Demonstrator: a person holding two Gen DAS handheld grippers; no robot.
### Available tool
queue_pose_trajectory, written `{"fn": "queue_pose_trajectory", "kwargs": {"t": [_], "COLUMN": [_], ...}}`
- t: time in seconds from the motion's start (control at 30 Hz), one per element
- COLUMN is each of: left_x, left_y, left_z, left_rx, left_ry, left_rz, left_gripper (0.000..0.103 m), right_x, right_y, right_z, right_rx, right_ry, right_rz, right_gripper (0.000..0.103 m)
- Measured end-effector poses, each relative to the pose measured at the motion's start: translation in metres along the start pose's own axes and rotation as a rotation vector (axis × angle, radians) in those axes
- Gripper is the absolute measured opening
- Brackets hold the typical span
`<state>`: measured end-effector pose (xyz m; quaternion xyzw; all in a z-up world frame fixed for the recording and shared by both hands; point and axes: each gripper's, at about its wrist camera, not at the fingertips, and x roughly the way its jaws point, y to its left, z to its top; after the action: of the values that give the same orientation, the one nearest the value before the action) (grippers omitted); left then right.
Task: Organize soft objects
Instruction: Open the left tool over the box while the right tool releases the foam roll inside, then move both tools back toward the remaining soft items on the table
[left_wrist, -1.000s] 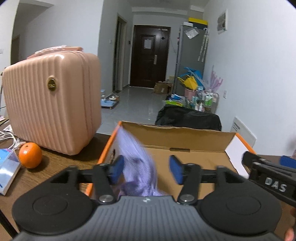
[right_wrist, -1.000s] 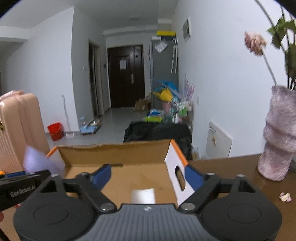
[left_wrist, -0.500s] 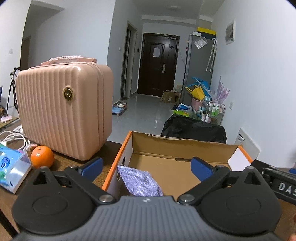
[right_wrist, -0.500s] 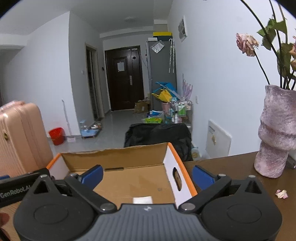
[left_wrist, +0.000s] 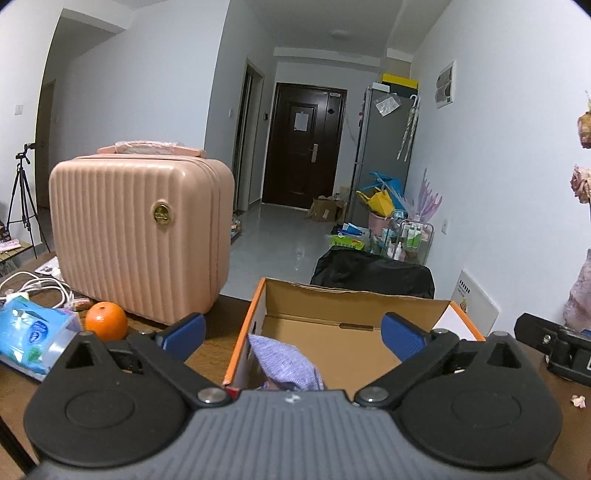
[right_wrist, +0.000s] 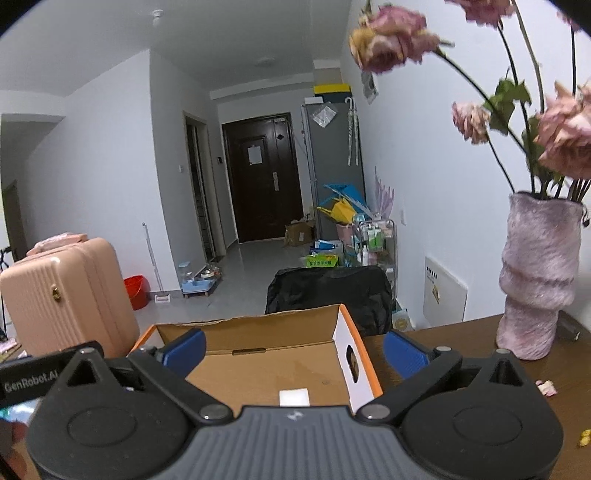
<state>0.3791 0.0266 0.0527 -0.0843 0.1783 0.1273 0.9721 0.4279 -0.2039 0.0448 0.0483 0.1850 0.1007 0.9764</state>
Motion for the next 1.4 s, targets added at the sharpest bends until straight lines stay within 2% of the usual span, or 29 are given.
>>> {"fn": "queue_pose_trajectory", "kwargs": {"t": [0.33, 0.7, 1.4], "left_x": [-0.044, -0.091, -0.182], "left_y": [0.019, 0.041, 0.087], "left_z": [-0.012, -0.028, -0.059], "left_rx": [0.049, 0.073, 0.123], "left_ry": [-0.033, -0.032, -0.017], "left_rz": [-0.006, -0.029, -0.052], "left_gripper": [0.103, 0.103, 0.103], "right_x": [-0.047, -0.098, -0.189], "right_y": [0.011, 0.024, 0.045], "right_z": [-0.016, -0.039, -0.088], "right_rx": [-0.075, -0.128, -0.180], "right_ry": [-0.021, -0.038, -0.012], "right_rz": [0.011, 0.006, 0.019], "right_gripper": [0.103, 0.103, 0.103]}}
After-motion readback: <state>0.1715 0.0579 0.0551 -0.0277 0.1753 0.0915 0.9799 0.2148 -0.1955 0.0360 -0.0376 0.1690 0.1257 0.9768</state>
